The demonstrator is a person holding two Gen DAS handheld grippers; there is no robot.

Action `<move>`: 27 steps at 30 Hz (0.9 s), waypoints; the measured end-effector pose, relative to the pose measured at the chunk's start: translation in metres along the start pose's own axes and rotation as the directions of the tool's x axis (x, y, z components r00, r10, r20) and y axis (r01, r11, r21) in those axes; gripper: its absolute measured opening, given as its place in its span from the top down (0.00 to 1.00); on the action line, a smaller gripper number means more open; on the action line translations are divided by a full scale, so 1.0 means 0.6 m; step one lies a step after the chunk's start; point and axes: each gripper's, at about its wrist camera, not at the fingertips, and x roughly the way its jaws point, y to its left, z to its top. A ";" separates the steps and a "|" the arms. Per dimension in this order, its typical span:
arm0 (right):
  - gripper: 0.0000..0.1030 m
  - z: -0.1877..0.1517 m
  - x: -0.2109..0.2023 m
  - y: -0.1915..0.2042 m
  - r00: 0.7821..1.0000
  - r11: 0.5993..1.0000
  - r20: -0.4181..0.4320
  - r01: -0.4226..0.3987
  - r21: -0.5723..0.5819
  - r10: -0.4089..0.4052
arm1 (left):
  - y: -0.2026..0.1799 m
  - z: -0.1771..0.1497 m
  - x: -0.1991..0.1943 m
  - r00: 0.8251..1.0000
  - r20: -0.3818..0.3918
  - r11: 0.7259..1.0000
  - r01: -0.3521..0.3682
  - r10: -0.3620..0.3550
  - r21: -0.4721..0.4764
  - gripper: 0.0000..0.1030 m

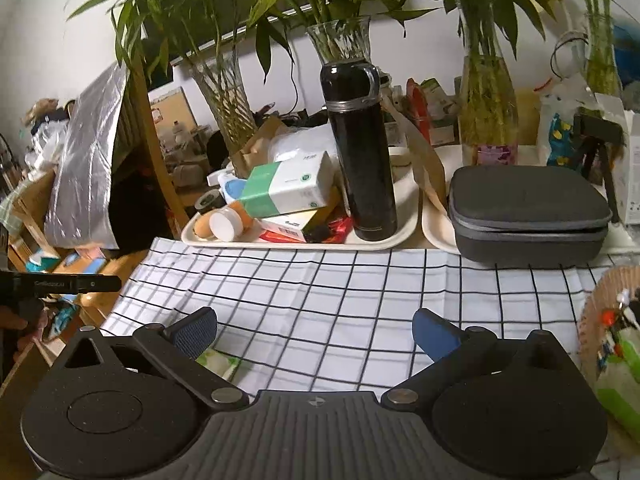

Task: Organize soft objects
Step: 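Lower the right gripper over the green-and-white wet-wipe pack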

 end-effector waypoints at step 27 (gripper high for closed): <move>0.00 0.007 0.043 0.010 0.997 0.987 -0.069 0.032 -0.156 -0.043 | 0.015 -0.038 0.092 0.954 -0.293 0.996 0.043 -0.065 -0.080 0.78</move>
